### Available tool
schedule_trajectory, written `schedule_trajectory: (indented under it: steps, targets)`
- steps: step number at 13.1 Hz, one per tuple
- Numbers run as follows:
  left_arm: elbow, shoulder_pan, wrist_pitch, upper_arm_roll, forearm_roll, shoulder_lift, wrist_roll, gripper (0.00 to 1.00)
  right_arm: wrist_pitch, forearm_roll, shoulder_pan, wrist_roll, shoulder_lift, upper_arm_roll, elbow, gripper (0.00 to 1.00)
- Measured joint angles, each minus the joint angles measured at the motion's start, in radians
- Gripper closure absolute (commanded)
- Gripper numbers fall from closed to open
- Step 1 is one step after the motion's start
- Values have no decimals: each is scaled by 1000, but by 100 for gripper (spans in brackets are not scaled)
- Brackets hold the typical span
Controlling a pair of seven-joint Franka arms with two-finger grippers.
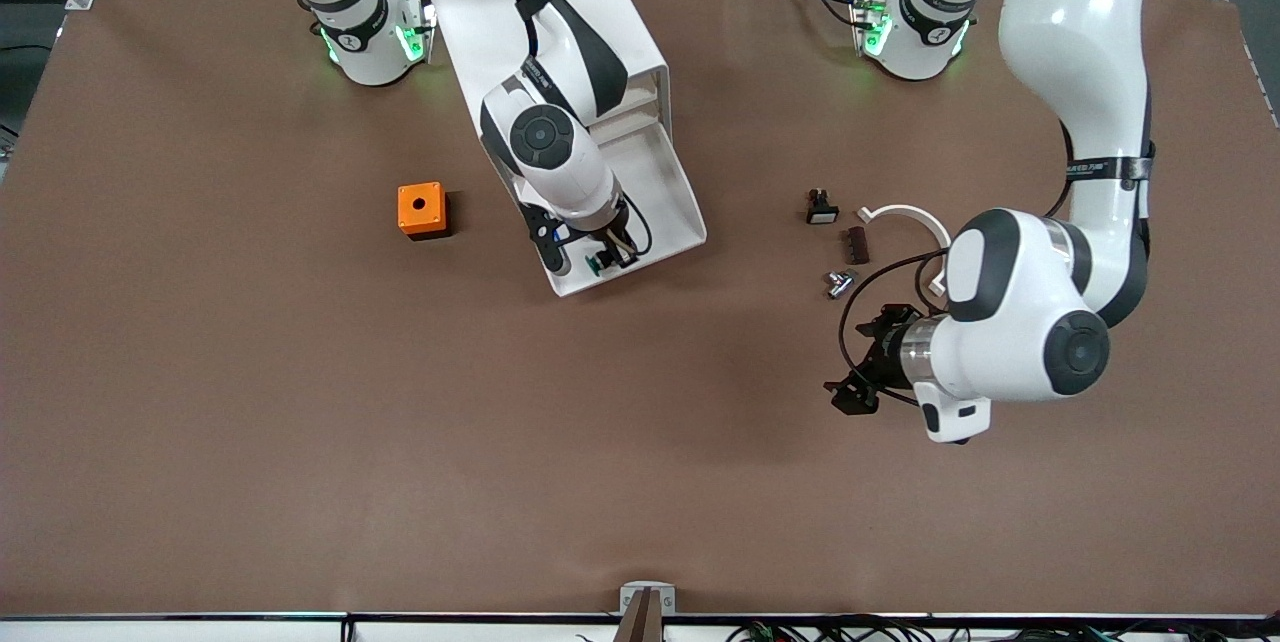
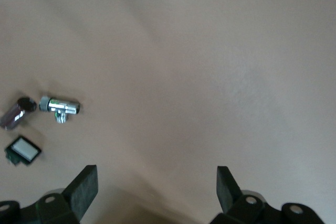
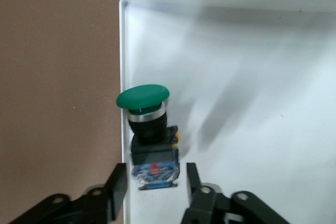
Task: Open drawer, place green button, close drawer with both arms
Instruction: 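Carry the green button into the open drawer with the right gripper, then release the button and raise the right gripper out of the drawer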
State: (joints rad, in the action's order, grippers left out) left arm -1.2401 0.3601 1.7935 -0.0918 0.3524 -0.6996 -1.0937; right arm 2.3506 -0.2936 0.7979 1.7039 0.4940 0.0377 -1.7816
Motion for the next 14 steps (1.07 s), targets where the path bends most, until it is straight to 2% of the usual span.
schedule_trajectory:
  steps: [6, 8, 11, 14]
  targets:
    - [-1, 96, 30, 1, -58, -33, 96, 1, -1, 2, -9, -5, 1, 18, 30, 0]
    - [-2, 105, 34, 1, -70, -39, 108, 1, -89, 4, -48, -57, -4, 27, 108, 0]
    - [-6, 128, 65, 3, -70, -50, 114, 1, -272, 4, -162, -183, -20, 33, 234, 0]
    - [-10, 173, 144, 11, -70, -77, 120, 1, -380, 4, -282, -357, -27, 36, 302, 0]
